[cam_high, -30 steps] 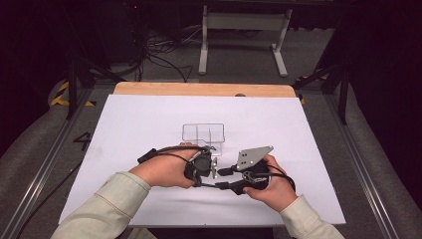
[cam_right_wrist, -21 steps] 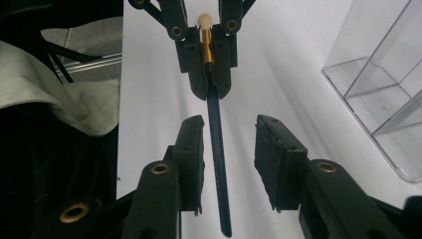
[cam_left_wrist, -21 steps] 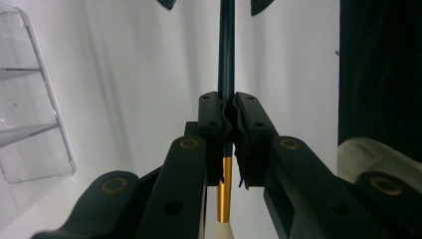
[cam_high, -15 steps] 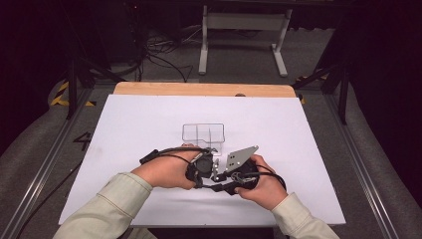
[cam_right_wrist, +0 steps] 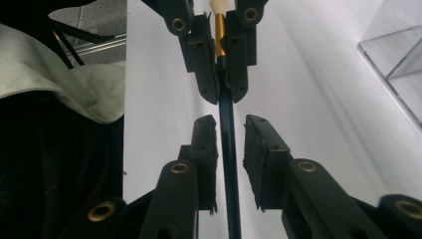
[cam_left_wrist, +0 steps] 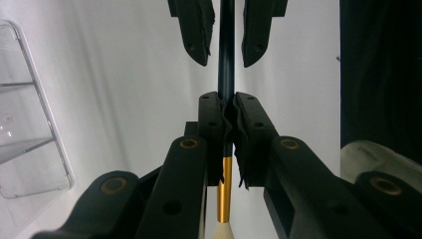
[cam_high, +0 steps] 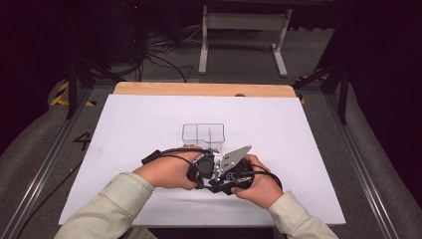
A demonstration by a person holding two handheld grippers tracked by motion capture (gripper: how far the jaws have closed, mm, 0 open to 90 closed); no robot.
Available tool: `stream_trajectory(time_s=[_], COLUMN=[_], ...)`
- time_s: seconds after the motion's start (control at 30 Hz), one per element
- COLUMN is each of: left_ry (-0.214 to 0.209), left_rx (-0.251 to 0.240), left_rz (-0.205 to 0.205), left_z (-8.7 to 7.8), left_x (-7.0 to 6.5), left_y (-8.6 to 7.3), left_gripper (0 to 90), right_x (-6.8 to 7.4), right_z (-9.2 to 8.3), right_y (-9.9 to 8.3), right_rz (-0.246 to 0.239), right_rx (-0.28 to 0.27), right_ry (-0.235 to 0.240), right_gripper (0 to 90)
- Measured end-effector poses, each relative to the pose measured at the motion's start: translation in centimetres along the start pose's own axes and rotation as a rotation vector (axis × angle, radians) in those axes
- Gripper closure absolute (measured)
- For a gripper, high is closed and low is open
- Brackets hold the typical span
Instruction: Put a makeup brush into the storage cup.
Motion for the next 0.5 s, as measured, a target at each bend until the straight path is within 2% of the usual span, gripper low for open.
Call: stream_trajectory(time_s=[0.03,0.1,0.13,0.17,0.2,0.27,0.3,0.37,0.4,0.43,0.5], left_ry=[0.019,0.027,0.01,0.002,-0.005,-0.006,-0.012,-0.013,0.014,0.02,0.004], left_rx=[-0.004,-0.014,-0.008,-0.009,-0.017,-0.015,0.0,0.0,-0.008,-0.007,0.004], left_rz=[-0.032,-0.034,-0.029,-0.049,-0.067,-0.066,0.024,0.026,-0.022,-0.024,0.017], left_z=[-0.05,-0.06,-0.06,-0.04,-0.01,-0.02,-0.06,-0.03,-0.05,-0.04,-0.02], left_x=[-0.04,-0.02,-0.15,-0.38,-0.58,-0.6,-0.06,-0.08,-0.16,-0.12,-0.06], left_y=[-0.01,0.06,0.02,-0.01,0.03,0.0,0.01,-0.01,-0.06,-0.08,-0.13], left_gripper=[82.5,82.5,82.5,82.5,82.5,82.5,82.5,82.5,82.5,82.5,82.5], right_x=[0.03,0.09,0.05,0.15,0.07,0.12,0.1,0.19,0.2,0.15,0.05], right_z=[0.05,0.15,0.21,0.21,0.33,0.43,0.46,0.45,0.47,0.51,0.56], right_y=[-0.02,-0.08,-0.14,-0.2,-0.18,-0.19,-0.24,-0.24,-0.23,-0.22,-0.23], right_rz=[0.003,0.018,0.014,0.008,0.014,0.017,0.017,0.017,0.02,0.022,0.022], right_rx=[0.001,0.002,0.003,0.005,0.002,0.002,0.007,0.006,0.005,0.006,0.008], right_ry=[0.003,0.013,0.017,0.032,0.023,0.03,0.032,0.044,0.05,0.049,0.046], right_gripper=[76.8,77.2,77.3,77.6,77.7,78.1,78.2,78.6,79.2,79.7,79.6])
Point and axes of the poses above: each handheld gripper's, and its own axes: z roughly forward along the jaws, y roughly out of its top, x roughly to its left, the point moved 10 cm from there along z, roughly forward along the jaws, and after that the axes turned 2 degrees about x, right-handed, at the moved point
